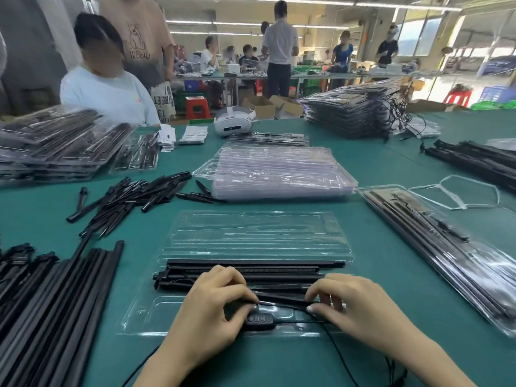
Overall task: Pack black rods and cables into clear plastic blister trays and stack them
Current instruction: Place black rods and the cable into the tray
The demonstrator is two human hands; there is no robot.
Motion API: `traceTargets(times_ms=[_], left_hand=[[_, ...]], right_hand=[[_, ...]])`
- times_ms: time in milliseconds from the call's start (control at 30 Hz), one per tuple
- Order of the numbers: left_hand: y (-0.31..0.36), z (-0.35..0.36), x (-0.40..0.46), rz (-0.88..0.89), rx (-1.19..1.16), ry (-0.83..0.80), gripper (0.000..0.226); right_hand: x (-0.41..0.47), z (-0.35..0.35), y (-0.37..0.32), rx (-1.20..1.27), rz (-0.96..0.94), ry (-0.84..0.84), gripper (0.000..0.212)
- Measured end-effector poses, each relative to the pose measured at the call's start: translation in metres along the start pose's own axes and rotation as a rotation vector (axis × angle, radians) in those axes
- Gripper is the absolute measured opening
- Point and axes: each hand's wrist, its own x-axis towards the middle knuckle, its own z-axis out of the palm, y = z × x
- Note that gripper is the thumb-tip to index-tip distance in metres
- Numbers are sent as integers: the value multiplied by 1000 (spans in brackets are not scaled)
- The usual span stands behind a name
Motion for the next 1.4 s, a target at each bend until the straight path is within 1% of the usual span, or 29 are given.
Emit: traceTargets(times_ms=[67,167,233,267,367,400,467,533,567,600,667,733,800,833,900,933,1000,1067,1133,1200,1233,1267,1333,1400], left_hand=[[-2,-2,-1,23,-18,-38,2],[-2,-4,-1,43,-15,-60,13],[-2,-3,-1,39,7,-49,13],[-1,-2,0,30,20,-29,12],[-1,-1,1,-11,27,53,13],[-1,-1,1,-20,29,73,15],[1,1,2,-27,59,106,21],[3,3,2,-36,90,138,27],[4,4,2,-43,99,147,28],[5,4,2,-49,103,151,28],[7,4,3,-63,121,164,28],[8,2,4,-94,113,214,26],[10,-1,8,-144,23,288,21],[10,-2,11,-161,-21,316,18],[8,-4,16,-178,-67,326,14],[7,-3,18,-179,-79,306,11],[3,-2,21,-161,-72,220,7],[-2,2,20,-129,5,94,8],[-9,4,19,-128,82,-33,9],[-14,2,18,-148,78,-100,12],[-16,1,18,-165,82,-121,17],[-18,1,19,-187,105,-154,24],[-22,-1,20,-237,213,-273,41],[-25,-3,21,-260,344,-394,51]], right_hand=[[3,0,0,-28,11,-7,5],[7,-2,1,-47,16,-58,7],[7,-6,3,-27,6,-123,12],[7,-9,3,17,5,-133,16],[-3,-21,5,270,47,-53,39],[-7,-24,7,304,71,-45,42],[-15,-28,13,228,89,-107,36],[-21,-29,18,190,80,-143,19],[-22,-30,20,242,76,-111,13],[-23,-32,20,320,77,-65,12],[-25,-34,18,511,108,-12,18],[-26,-36,19,730,141,-61,23],[-28,-38,22,950,174,-162,27],[-29,-39,25,1033,175,-209,37],[-35,-40,33,1162,133,-269,63],[-39,-40,35,1222,109,-270,71],[-42,-39,36,1300,97,-209,77],[-41,-38,34,1278,168,-57,74],[-37,-40,32,1239,286,144,72],[-33,-41,31,1214,337,287,68],[-32,-40,30,1210,336,327,61],[-31,-40,30,1208,321,351,50],[-32,-39,30,1217,278,353,31],[-34,-41,31,1251,242,317,33]])
